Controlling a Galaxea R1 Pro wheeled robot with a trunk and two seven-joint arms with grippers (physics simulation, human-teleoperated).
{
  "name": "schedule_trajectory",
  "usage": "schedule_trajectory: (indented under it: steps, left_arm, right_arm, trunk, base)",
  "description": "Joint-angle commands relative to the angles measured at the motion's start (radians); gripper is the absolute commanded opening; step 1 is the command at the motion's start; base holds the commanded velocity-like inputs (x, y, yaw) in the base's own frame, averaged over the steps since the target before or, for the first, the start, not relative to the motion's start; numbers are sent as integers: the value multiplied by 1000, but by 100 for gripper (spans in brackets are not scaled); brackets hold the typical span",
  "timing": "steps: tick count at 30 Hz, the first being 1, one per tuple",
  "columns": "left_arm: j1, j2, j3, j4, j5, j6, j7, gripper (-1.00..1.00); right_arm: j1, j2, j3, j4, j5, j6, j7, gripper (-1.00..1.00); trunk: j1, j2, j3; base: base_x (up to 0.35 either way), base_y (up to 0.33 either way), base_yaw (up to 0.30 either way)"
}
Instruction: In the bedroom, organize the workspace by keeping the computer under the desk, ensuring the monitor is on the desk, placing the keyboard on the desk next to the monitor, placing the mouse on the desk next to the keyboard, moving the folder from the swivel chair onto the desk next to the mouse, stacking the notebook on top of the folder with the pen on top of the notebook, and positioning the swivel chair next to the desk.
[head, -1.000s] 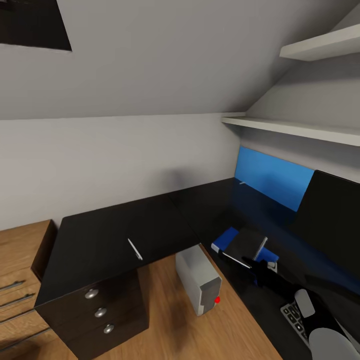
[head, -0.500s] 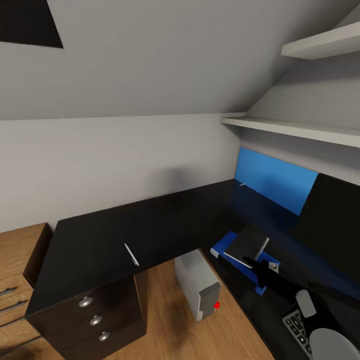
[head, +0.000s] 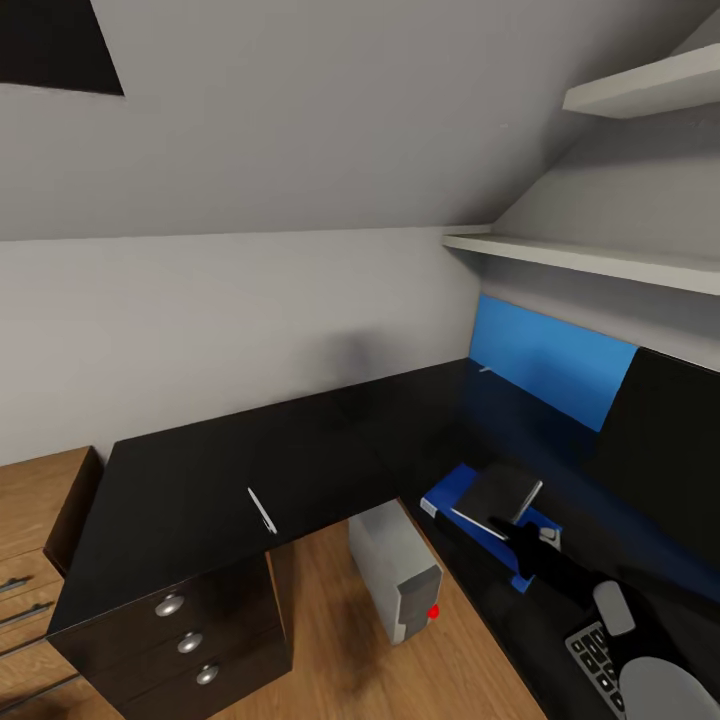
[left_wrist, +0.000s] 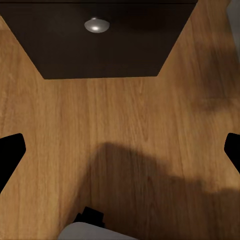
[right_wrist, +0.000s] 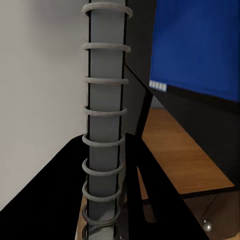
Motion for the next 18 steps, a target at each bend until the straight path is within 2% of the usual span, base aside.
schedule_trajectory:
  steps: [1,6,18]
  left_arm:
    - [0,0,0,-2,4,-1,1,100]
    - [0,0,0,-2,4,-1,1,100]
    - [0,0,0,-2,4,-1,1,100]
  right_arm:
    - [-1,1,-11,1,1,5,-3,-100]
    - [-1,1,-28,1,1,5,-26,-100]
    - [-2,4,-31,2,1,5,-87,-100]
  trunk:
    - [0,-1,-1]
    - [0,-1,-1]
    - [0,-1,-1]
  base:
    - [0,0,0]
    - [0,0,0]
    - [0,8,0]
